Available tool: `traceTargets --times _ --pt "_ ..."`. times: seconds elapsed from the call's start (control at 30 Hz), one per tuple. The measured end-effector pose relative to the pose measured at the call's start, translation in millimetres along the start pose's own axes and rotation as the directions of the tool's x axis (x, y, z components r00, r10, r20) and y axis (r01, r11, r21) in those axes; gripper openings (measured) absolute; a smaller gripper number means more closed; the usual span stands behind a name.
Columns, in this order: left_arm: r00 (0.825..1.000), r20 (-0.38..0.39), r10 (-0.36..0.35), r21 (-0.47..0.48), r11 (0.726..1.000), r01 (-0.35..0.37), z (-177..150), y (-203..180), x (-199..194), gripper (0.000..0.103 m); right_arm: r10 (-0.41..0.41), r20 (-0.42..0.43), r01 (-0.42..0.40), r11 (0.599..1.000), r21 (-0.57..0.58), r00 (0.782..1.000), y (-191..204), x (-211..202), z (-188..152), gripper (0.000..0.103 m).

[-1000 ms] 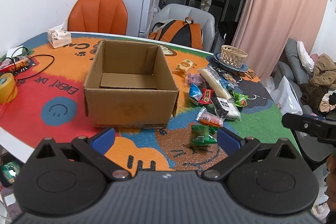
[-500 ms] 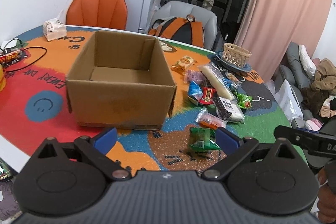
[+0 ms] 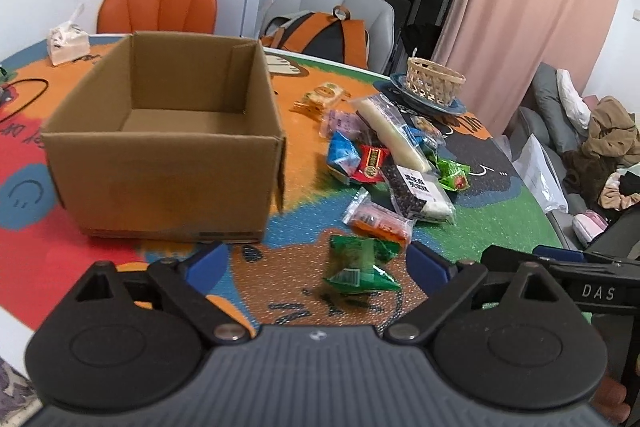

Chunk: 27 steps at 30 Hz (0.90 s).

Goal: Organize snacks
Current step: 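Lower the left gripper onto the green-wrapped pastry and close it, then lift the green pastry with the left gripper while the right gripper grasps the white sesame cake pack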

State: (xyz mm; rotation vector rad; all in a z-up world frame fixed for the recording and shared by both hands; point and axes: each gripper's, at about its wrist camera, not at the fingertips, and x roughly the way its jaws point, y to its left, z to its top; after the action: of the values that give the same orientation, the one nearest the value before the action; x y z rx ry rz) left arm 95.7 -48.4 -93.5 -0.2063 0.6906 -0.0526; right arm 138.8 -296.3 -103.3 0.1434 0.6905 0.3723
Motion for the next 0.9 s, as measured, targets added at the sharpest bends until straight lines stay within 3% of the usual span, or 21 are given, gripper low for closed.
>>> traceTargets --times 0.2,0.43,0.5,0.57,0.63,0.9 --pt "1.000 -0.019 -0.023 -0.023 0.999 0.023 -1.3 -2.8 16.3 0.081 0.008 -0.010 -0.008 1.000 -0.014 1.000 -3.7 10.4 3.2 0.095" --pt "0.998 -0.044 -0.047 -0.016 0.999 0.046 -6.6 -17.7 33.0 0.069 0.013 -0.022 -0.014 1.000 -0.015 1.000 -7.5 18.8 3.7 0.095" --pt "0.998 -0.047 -0.044 -0.004 0.999 0.044 -8.8 -21.3 38.4 0.065 0.012 -0.024 -0.013 1.000 -0.015 1.000 -8.5 19.4 3.1 0.095" --pt "0.998 -0.062 -0.022 0.000 1.000 0.022 -10.6 -22.1 44.6 0.053 0.012 -0.026 -0.012 1.000 -0.009 1.000 -10.2 20.2 2.7 0.095" --pt "0.997 -0.072 -0.024 -0.008 1.000 0.023 -12.3 -21.4 50.2 0.048 0.010 -0.024 -0.010 1.000 -0.003 1.000 -12.0 20.9 3.0 0.095" --pt "0.998 -0.059 -0.017 -0.020 1.000 0.016 -11.9 -14.7 48.6 0.035 0.009 -0.026 -0.009 1.000 -0.002 1.000 -10.8 28.8 5.1 0.095"
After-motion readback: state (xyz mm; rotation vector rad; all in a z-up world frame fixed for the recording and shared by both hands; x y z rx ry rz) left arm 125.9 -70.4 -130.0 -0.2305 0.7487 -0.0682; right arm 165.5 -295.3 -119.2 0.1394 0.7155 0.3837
